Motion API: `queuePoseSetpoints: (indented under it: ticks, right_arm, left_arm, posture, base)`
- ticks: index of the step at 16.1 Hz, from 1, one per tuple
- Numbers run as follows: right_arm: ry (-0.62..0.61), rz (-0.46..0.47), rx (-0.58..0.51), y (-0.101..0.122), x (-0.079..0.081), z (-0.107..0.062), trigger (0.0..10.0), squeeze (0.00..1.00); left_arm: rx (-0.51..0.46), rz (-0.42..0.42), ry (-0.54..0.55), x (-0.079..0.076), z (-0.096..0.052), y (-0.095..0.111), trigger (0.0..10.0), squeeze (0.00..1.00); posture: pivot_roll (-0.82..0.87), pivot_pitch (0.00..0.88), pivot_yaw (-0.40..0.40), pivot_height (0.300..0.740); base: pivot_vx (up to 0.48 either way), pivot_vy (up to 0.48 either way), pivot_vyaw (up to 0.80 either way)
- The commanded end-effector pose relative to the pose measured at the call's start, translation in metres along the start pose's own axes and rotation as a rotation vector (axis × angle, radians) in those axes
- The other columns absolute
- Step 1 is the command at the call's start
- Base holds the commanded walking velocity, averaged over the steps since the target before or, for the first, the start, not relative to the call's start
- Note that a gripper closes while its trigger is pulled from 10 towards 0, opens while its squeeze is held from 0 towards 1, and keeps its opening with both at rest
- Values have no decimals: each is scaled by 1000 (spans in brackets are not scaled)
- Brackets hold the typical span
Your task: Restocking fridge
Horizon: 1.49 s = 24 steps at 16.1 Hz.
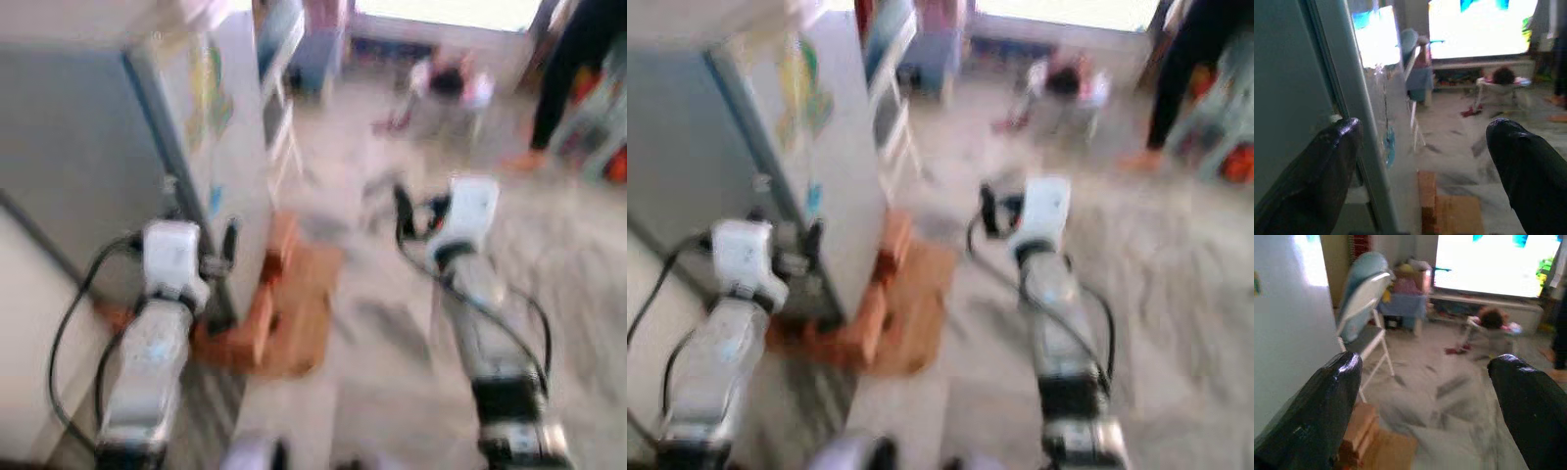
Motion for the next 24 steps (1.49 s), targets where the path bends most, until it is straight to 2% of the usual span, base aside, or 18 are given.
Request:
queuePoseSetpoints:
  ticks: [1,4,10,11,14,19,20,22,24]
  right_arm:
    - [1,5,-13,4,0,1,10000,0]
    - [4,8,-16,5,1,1,10000,0]
    - [-1,4,-18,5,-1,2,10000,0]
    - [-1,5,-20,6,-1,3,10000,0]
    - [-1,5,-17,4,0,2,10000,0]
    - [-1,4,-15,4,0,2,10000,0]
    - [-7,1,-12,3,-2,2,10000,0]
    - [-19,0,4,0,-7,-2,10000,0]
    - [-24,8,43,-7,-11,-9,10000,0]
  left_arm:
    - [-16,21,-7,1,0,4,10000,0]
    - [-43,-9,-29,-6,2,10,10000,0]
    - [-35,7,-38,-9,2,8,10000,0]
    - [-49,-23,-54,-13,1,11,10000,0]
    - [-40,-32,-15,-10,-1,9,10000,0]
    - [-10,-46,-40,-15,-4,3,10000,0]
    - [27,-34,-50,-17,-4,-5,10000,0]
    - [54,-31,-13,-10,0,-13,10000,0]
    - [51,-38,-4,-7,6,-13,10000,0]
  posture:
    - [164,73,-44,740]
    - [169,69,-45,740]
    - [166,72,-42,740]
    - [169,72,-43,740]
    - [169,71,-43,740]
    - [171,73,-45,740]
    - [170,73,-45,740]
    - [165,75,-48,740]
    - [149,84,-52,740]
  base:
    - [0,0,0]
    - [456,0,0]
    - [480,0,0]
    - [480,0,0]
    - [0,0,0]
    - [0,0,0]
    - [0,0,0]
    - [0,0,0]
    - [0,0,-800]
Point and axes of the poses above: a point about 5 cm out from each wrist's last joint towards the gripper, its own z axis pointing out of the wrist towards the gripper, its own y axis along the axis of the wrist's last joint, x = y × z, the point moved 4 cm from there along z, pointing out of the wrist towards the gripper, and after that the axes turned 1 degree about z, right-handed, at the moved point
